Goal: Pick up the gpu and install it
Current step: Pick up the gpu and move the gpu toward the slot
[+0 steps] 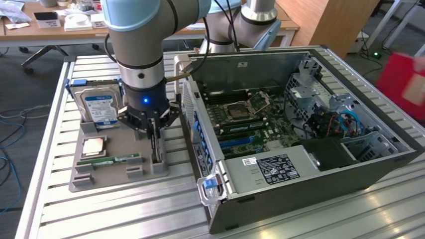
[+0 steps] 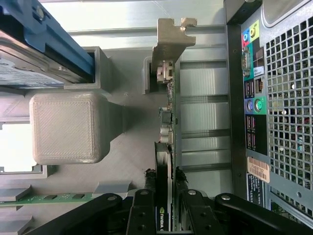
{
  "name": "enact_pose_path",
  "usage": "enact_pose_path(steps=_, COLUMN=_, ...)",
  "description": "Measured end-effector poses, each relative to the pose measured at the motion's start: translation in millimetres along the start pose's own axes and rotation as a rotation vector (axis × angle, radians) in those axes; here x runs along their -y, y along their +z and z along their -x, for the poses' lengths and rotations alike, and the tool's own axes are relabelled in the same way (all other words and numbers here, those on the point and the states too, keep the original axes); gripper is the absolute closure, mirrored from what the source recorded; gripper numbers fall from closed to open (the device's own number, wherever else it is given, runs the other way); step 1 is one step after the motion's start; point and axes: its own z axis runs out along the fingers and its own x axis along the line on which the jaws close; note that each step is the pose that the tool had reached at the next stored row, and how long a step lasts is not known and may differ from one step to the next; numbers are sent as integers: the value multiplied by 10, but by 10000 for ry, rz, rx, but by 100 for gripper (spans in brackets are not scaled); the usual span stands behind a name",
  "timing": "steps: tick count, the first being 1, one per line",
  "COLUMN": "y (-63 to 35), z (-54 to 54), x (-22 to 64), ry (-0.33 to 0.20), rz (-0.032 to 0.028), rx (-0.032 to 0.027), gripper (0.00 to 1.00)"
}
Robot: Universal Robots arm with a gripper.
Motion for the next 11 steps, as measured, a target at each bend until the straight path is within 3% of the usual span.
enact_pose_path(steps=11, y=0, z=0, x=0, ry=-127, rz=2, rx=-5, gripper=74)
